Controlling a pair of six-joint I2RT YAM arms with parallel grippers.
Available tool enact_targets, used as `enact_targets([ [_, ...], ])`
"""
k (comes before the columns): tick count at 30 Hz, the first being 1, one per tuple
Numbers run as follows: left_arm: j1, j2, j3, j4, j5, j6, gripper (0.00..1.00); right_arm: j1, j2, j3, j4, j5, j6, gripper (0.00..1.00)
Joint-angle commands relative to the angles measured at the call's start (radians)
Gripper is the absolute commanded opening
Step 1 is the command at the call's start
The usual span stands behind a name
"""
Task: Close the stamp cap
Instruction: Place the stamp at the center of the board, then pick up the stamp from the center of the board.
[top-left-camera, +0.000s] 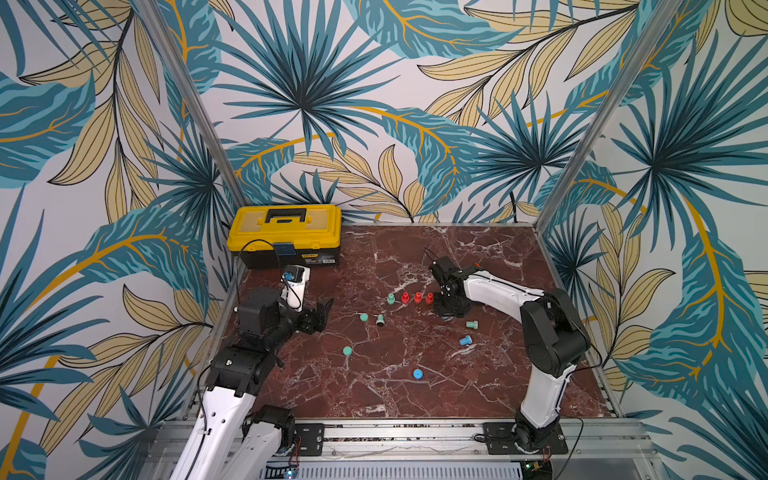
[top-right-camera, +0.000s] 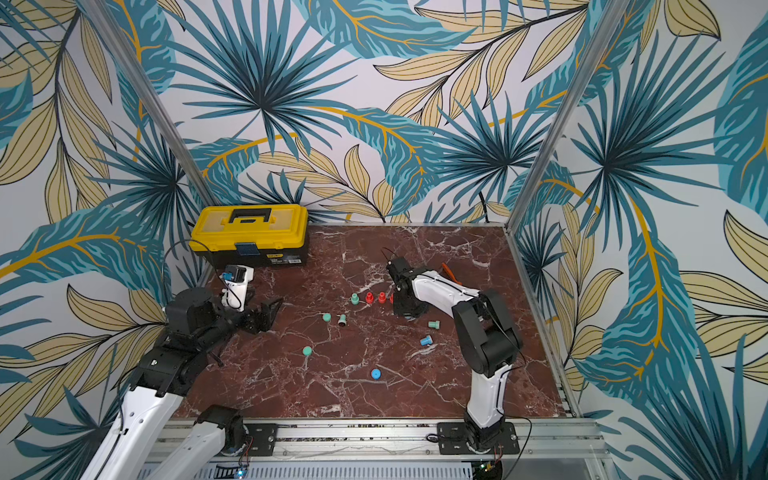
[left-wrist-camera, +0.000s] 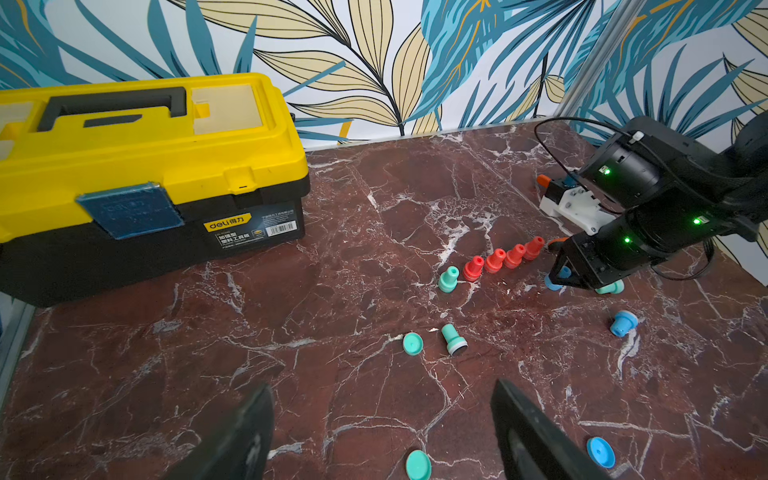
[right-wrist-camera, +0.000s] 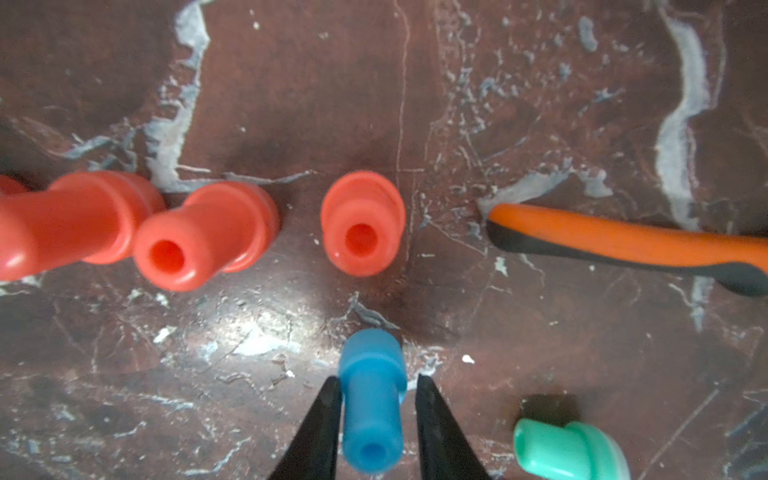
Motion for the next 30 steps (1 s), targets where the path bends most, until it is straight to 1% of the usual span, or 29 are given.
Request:
enact_targets([
  [1, 0.012, -0.011, -0.009, 0.005, 0.009, -0.005, 0.84, -0.003, 0.014, 0.029, -0.032, 0.013, -0.007, 0.33],
  [7, 0.012, -0.013, -0.009, 0.006, 0.009, -0.005, 0.84, -0.004, -0.030, 0.042, -0.060, 0.009, 0.000, 0.34],
  [15, 0.014, -0.010, -0.006, 0.005, 0.022, -0.005, 0.84, -0.004, -0.158, 0.015, -0.150, 0.024, 0.031, 0.35],
  [20, 0.013, -0.017, -0.008, 0.006, 0.026, -0.009, 0.84, -0.002, -0.240, -0.058, -0.201, 0.037, 0.146, 0.35],
  [24, 0.013, -0.013, -0.006, 0.005, 0.037, -0.008, 0.84, 0.000, -0.339, -0.194, -0.132, -0.012, 0.253, 0.38],
  [27, 0.014, -0.012, -0.004, 0.005, 0.043, -0.009, 0.84, 0.009, -0.378, -0.281, -0.108, 0.026, 0.331, 0.40],
  [30, 0.013, -0.007, -0.004, 0.007, 0.056, -0.012, 0.84, 0.021, -0.399, -0.355, -0.070, 0.032, 0.395, 0.40],
])
